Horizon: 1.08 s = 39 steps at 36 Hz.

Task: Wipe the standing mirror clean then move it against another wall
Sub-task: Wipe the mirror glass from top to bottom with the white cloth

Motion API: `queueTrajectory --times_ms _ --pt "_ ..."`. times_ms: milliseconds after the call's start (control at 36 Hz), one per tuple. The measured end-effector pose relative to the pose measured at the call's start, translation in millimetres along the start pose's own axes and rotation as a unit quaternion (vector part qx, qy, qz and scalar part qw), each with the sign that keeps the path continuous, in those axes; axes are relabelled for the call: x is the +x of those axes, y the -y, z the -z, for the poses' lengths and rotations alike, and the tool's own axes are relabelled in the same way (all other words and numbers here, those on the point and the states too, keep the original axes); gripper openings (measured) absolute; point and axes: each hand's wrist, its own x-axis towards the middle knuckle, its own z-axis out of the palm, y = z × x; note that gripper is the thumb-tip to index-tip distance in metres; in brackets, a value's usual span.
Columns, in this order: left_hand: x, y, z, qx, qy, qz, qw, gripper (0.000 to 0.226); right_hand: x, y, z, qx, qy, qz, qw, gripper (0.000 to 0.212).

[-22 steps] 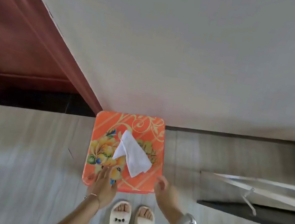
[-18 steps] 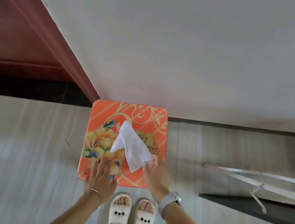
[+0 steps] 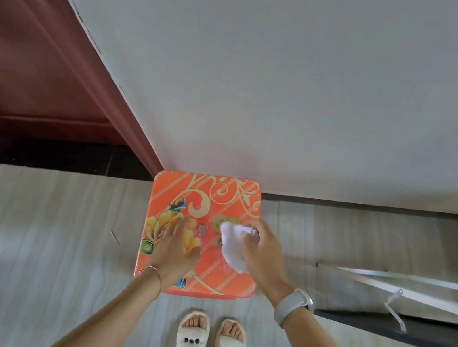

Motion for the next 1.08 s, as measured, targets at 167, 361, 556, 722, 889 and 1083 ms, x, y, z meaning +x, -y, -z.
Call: queueTrajectory --times_ms 167,361,556,722,889,1083 --pt "-61.5 -117.9 52.1 -0.067 0.082 -0.220 0.970 0.078 -50.7 87.5 101.5 -0.007 0.035 0.086 0.996 0.021" --pt "-128.1 -233.0 114.1 -0.046 0.172 -0.324 0.929 0.031 -136.6 167.7 207.9 0.103 -0.113 0.149 0.977 0.019" --pt "-171.7 -288.6 138.0 -0.032 0.240 -0.386 0.890 0.007 -201.0 174.6 258.5 0.103 -0.317 0.144 0.932 0.012" --pt "-215.1 -334.6 128.5 -0.065 0.188 -0.454 0.869 0.008 -250.2 166.0 255.6 -0.005 -0.431 0.147 0.890 0.028" --pt "-266.5 -383.9 112.2 -0.141 0.241 -0.482 0.831 0.015 -290.3 169.9 258.0 0.185 -0.269 0.188 0.926 0.058" --pt "-311.9 -433.4 88.2 -0.132 0.130 -0.578 0.795 0.022 -327.6 169.4 315.8 0.175 -0.444 0.185 0.859 0.005"
